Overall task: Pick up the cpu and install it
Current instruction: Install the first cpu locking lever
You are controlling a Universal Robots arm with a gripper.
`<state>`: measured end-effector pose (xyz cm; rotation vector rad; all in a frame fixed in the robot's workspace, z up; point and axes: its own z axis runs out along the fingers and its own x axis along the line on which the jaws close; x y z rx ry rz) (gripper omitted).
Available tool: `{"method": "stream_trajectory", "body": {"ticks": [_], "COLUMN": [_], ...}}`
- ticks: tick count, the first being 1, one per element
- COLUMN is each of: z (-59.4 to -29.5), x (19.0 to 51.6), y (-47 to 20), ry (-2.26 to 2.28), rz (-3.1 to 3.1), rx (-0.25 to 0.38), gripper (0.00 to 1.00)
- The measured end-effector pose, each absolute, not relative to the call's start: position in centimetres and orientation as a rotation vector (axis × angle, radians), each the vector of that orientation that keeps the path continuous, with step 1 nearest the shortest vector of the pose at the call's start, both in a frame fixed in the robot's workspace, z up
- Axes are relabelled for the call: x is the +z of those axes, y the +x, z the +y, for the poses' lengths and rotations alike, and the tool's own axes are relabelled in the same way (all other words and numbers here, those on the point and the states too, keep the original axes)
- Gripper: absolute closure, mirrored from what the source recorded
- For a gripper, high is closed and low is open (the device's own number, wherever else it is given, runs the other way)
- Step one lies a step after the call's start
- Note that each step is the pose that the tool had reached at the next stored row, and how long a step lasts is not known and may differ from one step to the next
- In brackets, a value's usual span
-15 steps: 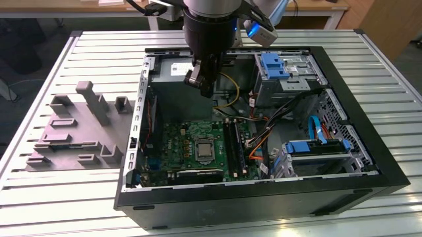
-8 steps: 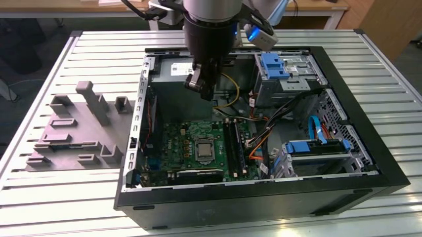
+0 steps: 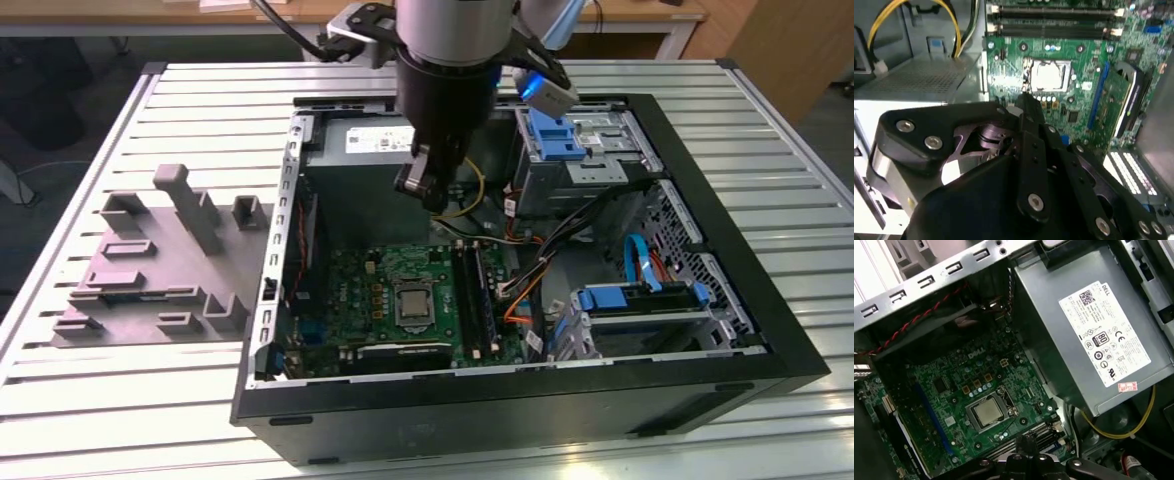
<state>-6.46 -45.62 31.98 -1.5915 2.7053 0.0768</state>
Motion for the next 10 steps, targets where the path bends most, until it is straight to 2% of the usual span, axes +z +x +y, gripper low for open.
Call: {"method": "stream_trajectory", "body": {"ticks": [10], "z": [-46.5], "x": [30.3], "y": [-6.0], "ry": [-1.592], "rz": [2.703], "rx": [0.080], "gripper": [0.89]}}
